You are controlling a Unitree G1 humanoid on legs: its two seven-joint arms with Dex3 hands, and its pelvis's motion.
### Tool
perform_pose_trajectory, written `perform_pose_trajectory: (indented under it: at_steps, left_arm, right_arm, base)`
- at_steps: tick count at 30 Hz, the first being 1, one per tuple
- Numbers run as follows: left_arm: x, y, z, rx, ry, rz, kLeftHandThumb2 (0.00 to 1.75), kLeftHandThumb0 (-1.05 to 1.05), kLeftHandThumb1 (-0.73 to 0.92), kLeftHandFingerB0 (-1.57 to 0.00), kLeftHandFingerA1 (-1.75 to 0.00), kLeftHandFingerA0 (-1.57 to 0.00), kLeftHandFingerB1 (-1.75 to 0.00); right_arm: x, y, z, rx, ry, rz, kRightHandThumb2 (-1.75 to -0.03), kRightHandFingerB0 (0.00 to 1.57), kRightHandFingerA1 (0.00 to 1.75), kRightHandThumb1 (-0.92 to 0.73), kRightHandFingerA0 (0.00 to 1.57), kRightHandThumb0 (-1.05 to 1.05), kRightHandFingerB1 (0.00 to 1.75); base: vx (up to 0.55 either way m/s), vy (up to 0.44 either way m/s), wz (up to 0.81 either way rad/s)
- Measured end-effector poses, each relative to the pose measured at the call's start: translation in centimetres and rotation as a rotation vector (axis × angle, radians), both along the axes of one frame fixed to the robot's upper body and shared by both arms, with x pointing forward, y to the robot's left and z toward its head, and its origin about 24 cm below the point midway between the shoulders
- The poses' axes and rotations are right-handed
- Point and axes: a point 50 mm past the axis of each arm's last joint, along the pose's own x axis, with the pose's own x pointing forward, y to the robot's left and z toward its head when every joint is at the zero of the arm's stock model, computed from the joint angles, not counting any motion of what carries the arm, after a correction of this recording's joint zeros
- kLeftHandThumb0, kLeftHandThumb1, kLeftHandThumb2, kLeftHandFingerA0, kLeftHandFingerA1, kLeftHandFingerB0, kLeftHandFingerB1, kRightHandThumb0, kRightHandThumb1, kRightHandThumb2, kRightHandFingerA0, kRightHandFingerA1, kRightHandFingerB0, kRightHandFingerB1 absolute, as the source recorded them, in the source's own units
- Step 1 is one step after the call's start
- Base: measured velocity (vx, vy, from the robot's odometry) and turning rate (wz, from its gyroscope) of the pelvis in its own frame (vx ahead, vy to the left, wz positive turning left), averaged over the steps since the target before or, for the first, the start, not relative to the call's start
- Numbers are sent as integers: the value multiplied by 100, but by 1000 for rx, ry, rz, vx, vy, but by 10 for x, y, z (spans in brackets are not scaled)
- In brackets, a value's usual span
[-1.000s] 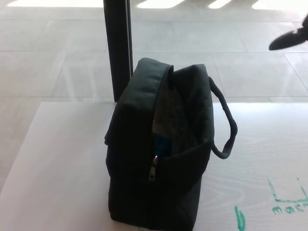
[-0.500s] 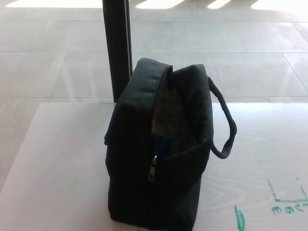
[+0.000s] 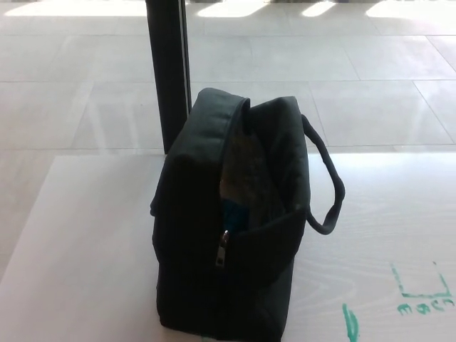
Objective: The robot uses its right hand to pick up the cube kept on the middle of the desk and put it inside the bag next to it
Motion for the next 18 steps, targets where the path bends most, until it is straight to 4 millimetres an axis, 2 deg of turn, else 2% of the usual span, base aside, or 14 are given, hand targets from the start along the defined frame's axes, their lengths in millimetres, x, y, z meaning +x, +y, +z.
perform_pose_trajectory:
  at_steps: [2,3,5,6,7,9,10,11,12,13,14,16,17,18]
  left_arm:
    - [0,0,0,0,0,0,82,-68,46,-26,-54,-13,-52]
    - [0,0,0,0,1,0,82,-67,46,-26,-54,-13,-52]
    - [0,0,0,0,1,1,82,-70,46,-26,-54,-12,-52]
    - [0,0,0,0,2,1,82,-69,46,-27,-54,-13,-52]
    - [-1,0,0,0,3,1,81,-69,45,-26,-53,-11,-51]
    - [-1,0,-1,0,4,2,81,-70,45,-24,-53,-11,-51]
    - [-1,0,-1,0,4,3,81,-71,45,-24,-53,-11,-51]
    - [-1,0,-1,0,5,3,81,-71,45,-24,-53,-11,-51]
    - [-2,0,-1,0,6,4,81,-70,45,-24,-53,-12,-51]
    - [-2,1,-1,0,7,5,82,-69,46,-25,-53,-12,-51]
    - [-2,1,-2,0,9,6,82,-68,47,-23,-53,-11,-51]
    - [-3,1,-2,0,12,8,81,-66,46,-26,-53,-11,-52]
    - [-3,1,-3,1,14,12,82,-66,47,-25,-53,-11,-52]
    - [-4,2,-3,3,19,18,82,-66,47,-25,-53,-11,-52]
  right_arm:
    - [-9,-7,-6,7,3,-42,-95,8,48,-59,4,-74,44]
    - [-17,-13,-11,12,7,-75,-63,15,47,-78,7,-72,32]
    - [-27,-21,-18,18,8,-123,-65,16,51,-82,11,-75,34]
    - [-32,-24,-21,22,8,-144,-108,0,54,-50,3,-37,50]
    - [-36,-27,-24,26,7,-163,-66,15,50,-83,10,-74,34]
    - [-45,-33,-32,40,10,-209,-65,16,51,-83,12,-71,33]
    - [-49,-36,-36,46,11,-228,-109,0,54,-53,4,-36,49]
    - [-52,-38,-40,55,12,-247,-109,0,54,-53,4,-36,49]
    - [-57,-41,-45,67,12,-272,-65,17,47,-82,12,-68,30]
    - [-61,-42,-51,77,15,-291,-108,0,54,-52,3,-37,50]
    - [-65,-43,-57,89,18,-310,-97,6,50,-64,3,-73,45]
    - [-72,-45,-70,113,33,-345,-97,9,54,-64,19,-71,44]
    - [-76,-45,-78,127,42,-361,-64,19,44,-79,34,-67,31]
    - [-80,-44,-87,146,53,-377,-64,19,44,-79,34,-67,31]
  base:
    - [0,0,0]
    - [0,0,0]
    - [0,0,0]
    - [0,0,0]
    - [0,0,0]
    - [0,0,0]
    - [0,0,0]
    - [0,0,0]
    - [0,0,0]
    - [0,0,0]
    - [0,0,0]
    - [0,0,0]
    - [0,0,0]
    - [0,0,0]
